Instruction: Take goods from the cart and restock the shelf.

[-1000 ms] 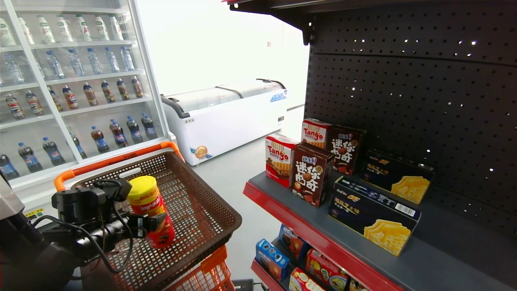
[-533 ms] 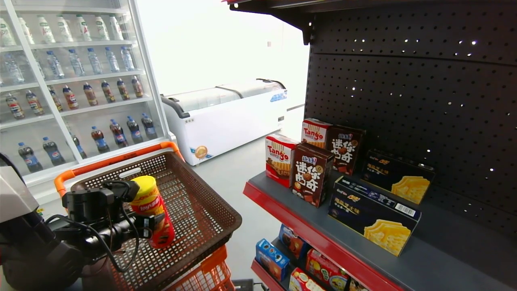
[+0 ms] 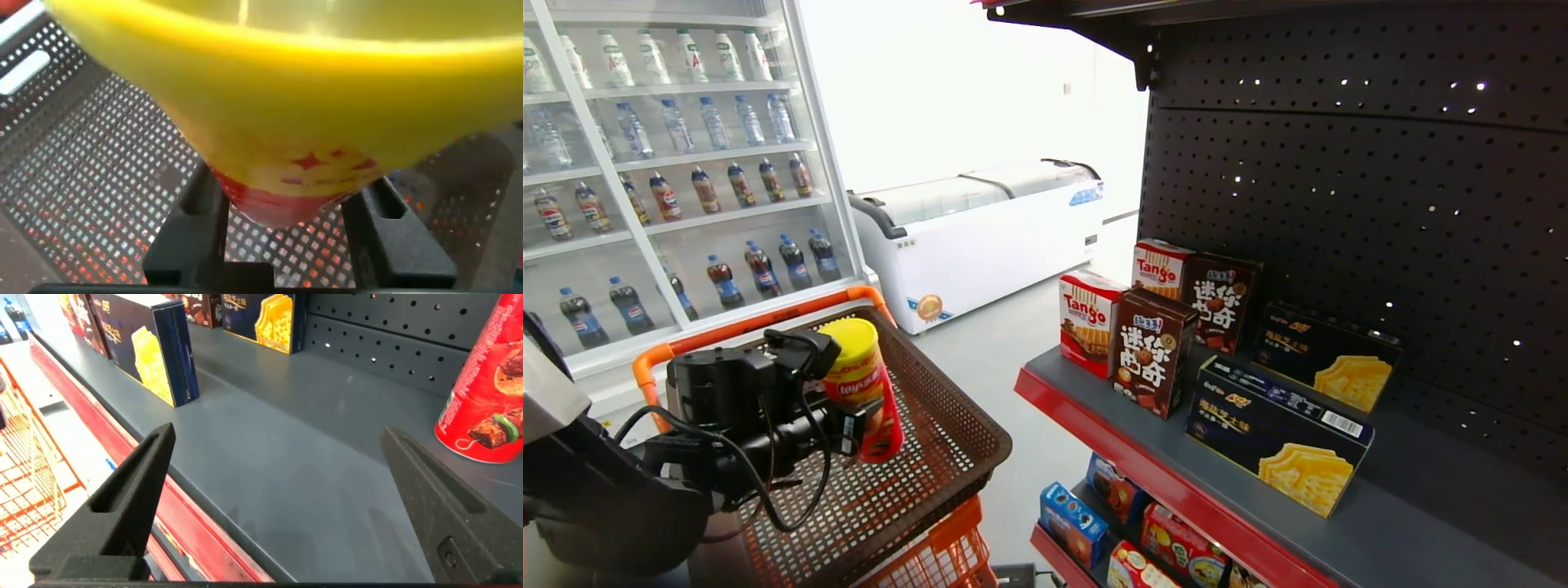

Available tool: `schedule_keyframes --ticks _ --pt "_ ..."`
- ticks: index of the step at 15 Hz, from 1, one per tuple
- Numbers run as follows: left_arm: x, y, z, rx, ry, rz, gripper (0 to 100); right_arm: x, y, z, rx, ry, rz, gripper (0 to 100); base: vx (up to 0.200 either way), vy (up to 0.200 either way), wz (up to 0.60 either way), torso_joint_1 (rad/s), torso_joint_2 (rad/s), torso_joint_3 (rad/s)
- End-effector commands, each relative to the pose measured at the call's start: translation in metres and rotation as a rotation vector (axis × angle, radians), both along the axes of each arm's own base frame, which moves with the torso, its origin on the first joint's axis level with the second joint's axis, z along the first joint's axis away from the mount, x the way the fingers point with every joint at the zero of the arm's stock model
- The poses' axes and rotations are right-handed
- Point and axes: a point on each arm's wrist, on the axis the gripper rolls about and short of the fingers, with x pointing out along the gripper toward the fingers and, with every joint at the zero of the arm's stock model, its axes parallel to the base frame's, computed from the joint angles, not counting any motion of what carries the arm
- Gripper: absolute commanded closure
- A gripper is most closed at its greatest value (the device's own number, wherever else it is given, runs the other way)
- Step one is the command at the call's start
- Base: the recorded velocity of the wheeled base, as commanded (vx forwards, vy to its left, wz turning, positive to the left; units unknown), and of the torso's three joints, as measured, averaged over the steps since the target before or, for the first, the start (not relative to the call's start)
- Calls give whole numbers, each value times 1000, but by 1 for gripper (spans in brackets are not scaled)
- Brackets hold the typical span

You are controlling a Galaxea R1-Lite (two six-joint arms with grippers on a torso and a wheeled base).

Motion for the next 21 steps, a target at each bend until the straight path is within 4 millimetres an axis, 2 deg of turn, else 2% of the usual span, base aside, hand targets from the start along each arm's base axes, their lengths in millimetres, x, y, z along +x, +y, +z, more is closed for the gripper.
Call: schedule_keyframes --ticks 1,4,6,10,14,16,19,21 --pt "4 -9 28 2 -72 -33 100 0 0 0 0 1 0 0 0 0 0 0 0 0" --pt "12 -17 58 1 -119 -52 100 0 0 0 0 1 0 0 0 0 0 0 0 0" --pt "7 -29 66 -6 -95 -96 100 0 0 0 0 1 0 0 0 0 0 0 0 0" --pt "-17 -43 96 -30 -69 -156 100 0 0 0 0 1 0 0 0 0 0 0 0 0" --pt "-35 -49 113 -47 -62 -239 100 0 0 0 0 1 0 0 0 0 0 0 0 0" --pt "-54 -54 131 -111 -7 -298 100 0 0 0 0 1 0 0 0 0 0 0 0 0" --pt "-78 -51 151 -173 16 -389 100 0 0 0 0 1 0 0 0 0 0 0 0 0" --pt "-94 -48 155 -187 48 -431 100 0 0 0 0 1 0 0 0 0 0 0 0 0"
